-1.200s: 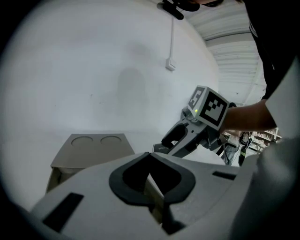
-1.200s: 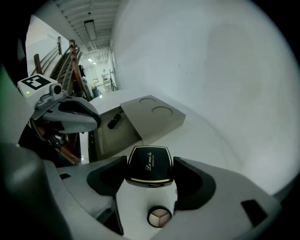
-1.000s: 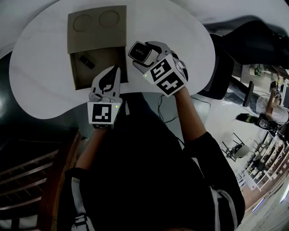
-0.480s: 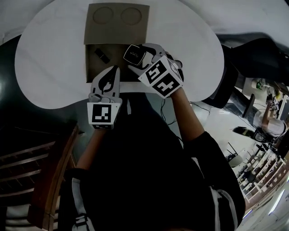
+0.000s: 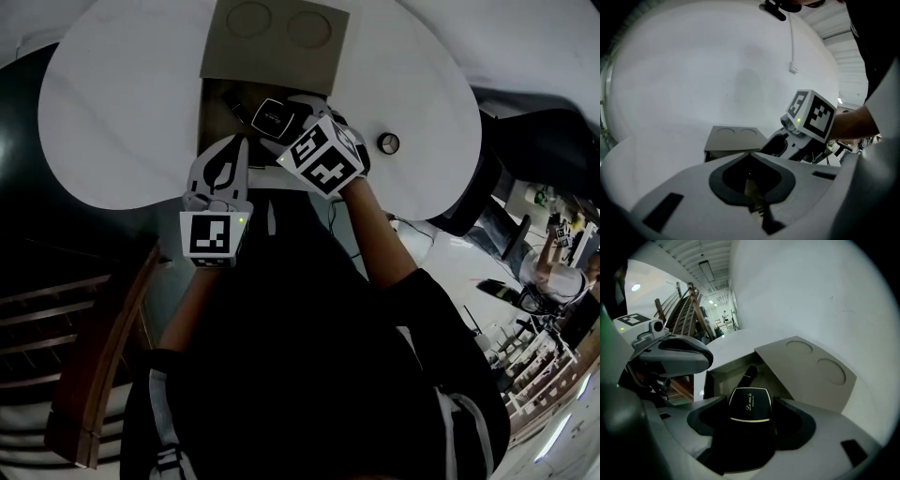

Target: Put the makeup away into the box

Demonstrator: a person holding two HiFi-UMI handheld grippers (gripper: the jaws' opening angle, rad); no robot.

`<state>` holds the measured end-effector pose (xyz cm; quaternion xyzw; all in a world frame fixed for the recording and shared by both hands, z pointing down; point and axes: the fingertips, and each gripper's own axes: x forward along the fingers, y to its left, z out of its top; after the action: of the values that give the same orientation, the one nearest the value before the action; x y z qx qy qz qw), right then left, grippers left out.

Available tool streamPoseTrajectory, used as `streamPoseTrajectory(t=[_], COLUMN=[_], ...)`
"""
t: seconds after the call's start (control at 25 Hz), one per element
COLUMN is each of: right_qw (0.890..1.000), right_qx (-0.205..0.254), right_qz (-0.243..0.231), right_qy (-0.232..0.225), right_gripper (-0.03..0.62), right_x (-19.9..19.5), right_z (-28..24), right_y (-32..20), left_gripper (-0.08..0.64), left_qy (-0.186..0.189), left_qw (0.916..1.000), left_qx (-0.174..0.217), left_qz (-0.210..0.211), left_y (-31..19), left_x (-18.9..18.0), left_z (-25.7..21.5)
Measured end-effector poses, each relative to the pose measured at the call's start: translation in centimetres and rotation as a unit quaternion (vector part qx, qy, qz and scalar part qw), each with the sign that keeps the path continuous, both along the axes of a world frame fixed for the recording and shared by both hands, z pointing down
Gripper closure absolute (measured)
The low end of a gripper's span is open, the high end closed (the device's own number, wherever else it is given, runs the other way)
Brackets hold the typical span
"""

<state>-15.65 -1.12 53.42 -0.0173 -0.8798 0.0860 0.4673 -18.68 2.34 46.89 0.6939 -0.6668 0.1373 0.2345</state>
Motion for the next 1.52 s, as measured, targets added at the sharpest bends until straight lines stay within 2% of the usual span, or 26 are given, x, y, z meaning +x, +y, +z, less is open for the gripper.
streamPoseTrajectory(t=[0.12, 0.36, 0.68, 0.84, 1.0, 1.16, 1.24, 1.52], right_qw=[1.0, 0.999, 0.994, 0.996, 0.994, 0.992, 0.988, 0.963], right_qx=[0.01, 0.03, 0.071, 0.068, 0.101, 0.114, 0.134, 0.205], right_qz=[-0.006, -0.019, -0.07, -0.062, -0.03, 0.008, 0.027, 0.1], right_qy=[0.011, 0.025, 0.047, 0.022, -0.017, -0.052, -0.072, -0.144], right_gripper=[0.262, 0.262, 0.261, 0.261, 0.261, 0.269, 0.36, 0.534], right_x=[0.0, -0.1, -0.6, -0.6, -0.3, 0.7, 1.3, 3.6], right_z=[0.7, 2.0, 3.3, 2.4, -0.2, -3.3, -5.2, -12.0], right_y=[0.0, -0.1, 1.1, 1.2, 0.1, -0.8, -1.4, -3.2], left_gripper=[0.552, 0.552, 0.552, 0.552, 0.552, 0.552, 0.552, 0.552], left_qy=[-0.014, -0.014, -0.014, -0.016, -0.005, -0.008, -0.008, -0.021], left_qw=[0.9998, 0.9998, 0.9998, 0.9997, 0.9999, 0.9994, 0.9991, 0.9963], left_qx=[0.012, 0.014, 0.013, 0.012, 0.008, 0.02, 0.025, 0.062], left_qz=[0.006, 0.007, 0.008, 0.011, 0.014, 0.029, 0.034, 0.055], left_y=[-0.4, -0.6, -0.6, -0.7, -0.8, -1.5, -1.9, -4.0], left_x=[-0.3, -0.3, -0.1, 0.4, 1.2, 2.2, 2.6, 3.6], left_z=[-0.4, -0.4, -0.4, -0.4, -0.7, -2.0, -2.8, -6.5])
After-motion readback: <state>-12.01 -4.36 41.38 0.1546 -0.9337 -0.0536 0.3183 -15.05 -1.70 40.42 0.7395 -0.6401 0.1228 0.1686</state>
